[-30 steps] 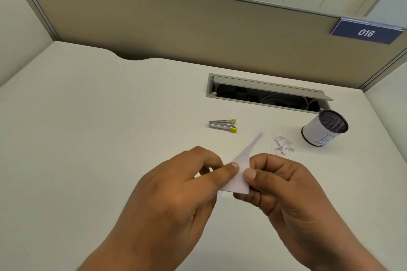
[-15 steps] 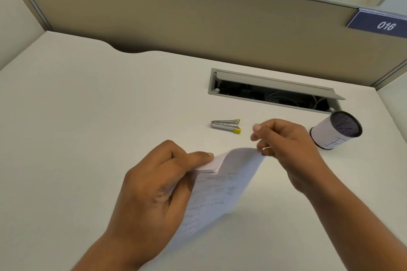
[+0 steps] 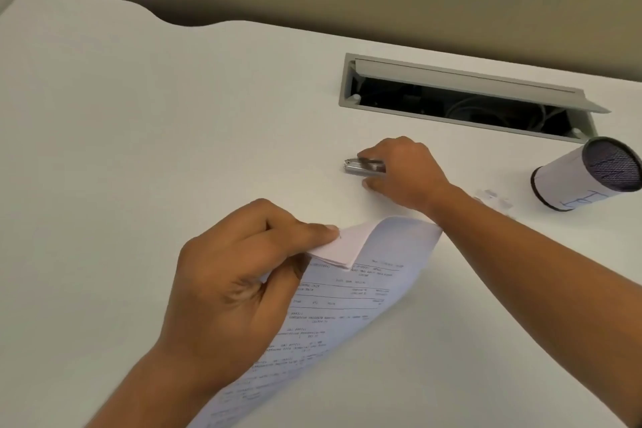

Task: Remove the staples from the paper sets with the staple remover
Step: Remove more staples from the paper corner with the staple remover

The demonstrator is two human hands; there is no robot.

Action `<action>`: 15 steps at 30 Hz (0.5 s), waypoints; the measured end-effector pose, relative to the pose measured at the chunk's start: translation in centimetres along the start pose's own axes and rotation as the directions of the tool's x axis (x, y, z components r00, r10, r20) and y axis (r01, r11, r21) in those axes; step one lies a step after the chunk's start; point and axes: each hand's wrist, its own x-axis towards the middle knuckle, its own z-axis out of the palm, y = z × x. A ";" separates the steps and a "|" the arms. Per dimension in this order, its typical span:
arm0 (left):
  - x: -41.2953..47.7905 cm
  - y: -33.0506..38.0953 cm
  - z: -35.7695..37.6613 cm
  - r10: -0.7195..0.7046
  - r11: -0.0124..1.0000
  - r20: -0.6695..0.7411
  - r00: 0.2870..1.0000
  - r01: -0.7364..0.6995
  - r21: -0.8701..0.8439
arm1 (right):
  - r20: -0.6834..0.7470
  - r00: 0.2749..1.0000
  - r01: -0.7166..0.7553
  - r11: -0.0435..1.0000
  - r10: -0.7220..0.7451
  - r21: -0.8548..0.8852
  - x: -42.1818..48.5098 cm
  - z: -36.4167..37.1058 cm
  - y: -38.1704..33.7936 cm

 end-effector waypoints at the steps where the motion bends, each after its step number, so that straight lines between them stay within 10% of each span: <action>1: 0.2 0.0 -0.1 0.007 1.000 0.010 1.000 -0.007 0.008 | -0.010 0.999 0.032 0.998 -0.033 -0.048 0.2 0.3 0.1; 5: 0.7 0.3 -0.5 0.059 0.998 0.033 0.998 -0.060 0.029 | -0.004 0.999 0.044 0.999 -0.044 -0.004 0.4 0.5 0.6; 9: 0.6 0.7 -1.1 0.110 0.994 -0.010 0.994 -0.110 -0.021 | -0.083 0.984 -0.110 0.905 0.157 0.411 -0.7 -3.0 0.4; 15: -0.2 2.2 -2.9 0.186 0.983 0.024 0.982 -0.186 -0.009 | 0.065 0.913 -0.142 0.164 0.403 0.976 -8.7 -11.7 -3.3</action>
